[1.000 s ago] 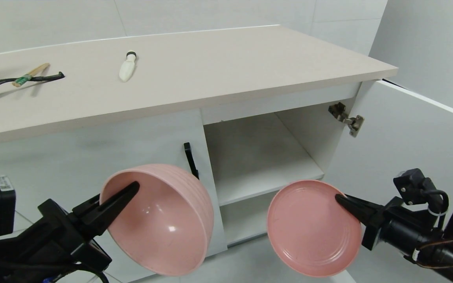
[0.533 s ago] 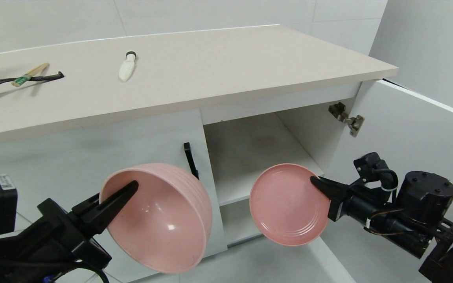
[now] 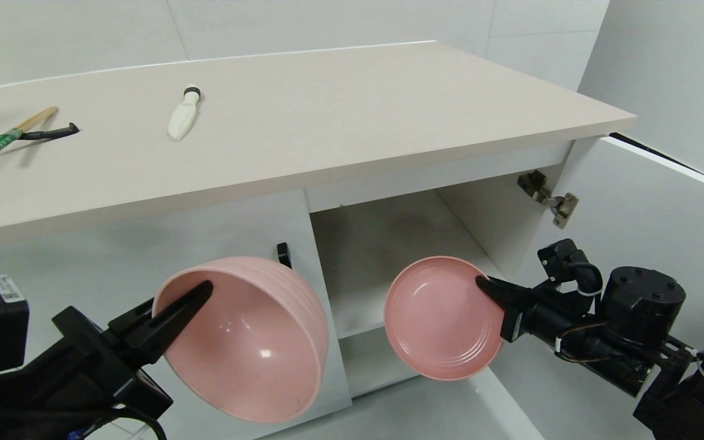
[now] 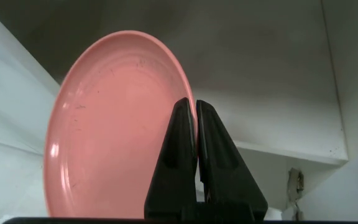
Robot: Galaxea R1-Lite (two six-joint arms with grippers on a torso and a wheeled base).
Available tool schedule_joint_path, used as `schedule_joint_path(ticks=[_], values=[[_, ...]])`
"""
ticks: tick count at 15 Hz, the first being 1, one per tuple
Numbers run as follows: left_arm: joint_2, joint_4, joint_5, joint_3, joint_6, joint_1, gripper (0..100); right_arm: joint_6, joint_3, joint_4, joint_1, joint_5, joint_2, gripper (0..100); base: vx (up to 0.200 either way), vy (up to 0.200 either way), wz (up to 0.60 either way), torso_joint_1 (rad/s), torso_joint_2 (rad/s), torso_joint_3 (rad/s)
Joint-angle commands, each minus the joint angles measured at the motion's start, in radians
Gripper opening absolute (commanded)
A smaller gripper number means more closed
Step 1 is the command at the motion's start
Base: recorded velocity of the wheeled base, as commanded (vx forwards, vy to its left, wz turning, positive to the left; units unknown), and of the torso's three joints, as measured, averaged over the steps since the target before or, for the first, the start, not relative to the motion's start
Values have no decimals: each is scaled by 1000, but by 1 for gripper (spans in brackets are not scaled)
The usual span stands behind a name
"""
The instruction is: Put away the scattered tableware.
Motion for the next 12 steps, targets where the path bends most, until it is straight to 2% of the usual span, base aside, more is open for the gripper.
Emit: schedule_joint_path(ticks=[1, 6, 9, 12], values=[[4, -1, 0, 0, 3, 0, 0, 11, -2, -1, -1, 0, 0, 0, 0, 0, 0, 0, 0, 0], [-2, -1, 0, 0, 3, 0, 0, 46, -48, -1, -1, 0, 40, 0, 0, 0, 0, 0, 0, 0], [-63, 88, 0, 0, 3, 0, 0, 106, -101, -1, -15, -6, 98, 0, 0, 0, 0, 0, 0, 0], [-169, 225, 0, 0, 1, 0, 0, 115, -184, -1, -38, -14, 180, 0, 0, 0, 0, 0, 0, 0]])
